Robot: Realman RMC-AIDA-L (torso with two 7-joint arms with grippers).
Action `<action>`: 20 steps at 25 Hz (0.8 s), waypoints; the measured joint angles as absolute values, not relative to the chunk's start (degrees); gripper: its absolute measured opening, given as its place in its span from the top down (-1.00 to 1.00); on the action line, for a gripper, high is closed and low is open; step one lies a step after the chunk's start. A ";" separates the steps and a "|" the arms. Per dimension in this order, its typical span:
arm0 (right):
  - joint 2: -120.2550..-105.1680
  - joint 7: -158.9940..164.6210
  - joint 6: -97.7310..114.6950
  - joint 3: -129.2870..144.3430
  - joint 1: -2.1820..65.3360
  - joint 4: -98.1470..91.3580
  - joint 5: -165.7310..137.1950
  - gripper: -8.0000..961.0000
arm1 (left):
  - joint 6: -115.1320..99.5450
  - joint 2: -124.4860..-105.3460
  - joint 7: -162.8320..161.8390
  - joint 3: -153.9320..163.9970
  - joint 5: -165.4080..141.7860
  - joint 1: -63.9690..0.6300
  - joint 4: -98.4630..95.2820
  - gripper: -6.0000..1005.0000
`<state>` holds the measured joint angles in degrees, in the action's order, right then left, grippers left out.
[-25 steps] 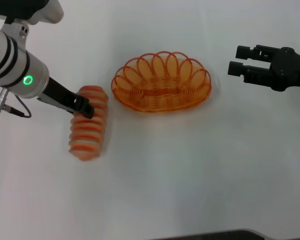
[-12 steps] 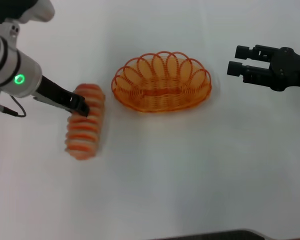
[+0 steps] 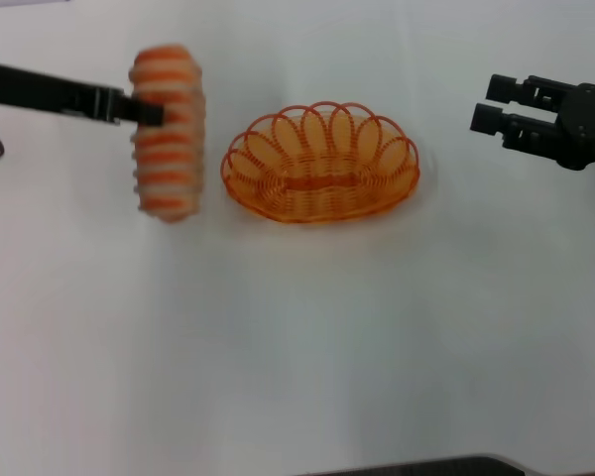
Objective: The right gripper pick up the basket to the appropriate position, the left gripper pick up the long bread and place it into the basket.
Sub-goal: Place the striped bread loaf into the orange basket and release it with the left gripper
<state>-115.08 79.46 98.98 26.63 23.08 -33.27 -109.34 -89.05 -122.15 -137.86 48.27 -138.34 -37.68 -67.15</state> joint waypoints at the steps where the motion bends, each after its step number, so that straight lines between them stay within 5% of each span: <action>1: -115.06 79.42 99.18 26.29 22.92 -33.25 -109.34 -0.41 | -89.02 -121.83 -136.88 48.33 -137.18 -38.10 -67.07 0.54; 12: -114.95 79.33 101.33 23.86 21.95 -31.75 -109.33 -0.41 | -85.78 -122.45 -110.65 58.49 -128.98 -51.28 -54.39 0.68; 20: -115.03 77.69 101.68 23.91 21.80 -28.78 -109.57 -0.41 | -71.46 -123.70 -107.97 76.50 -132.98 -53.25 -51.95 0.76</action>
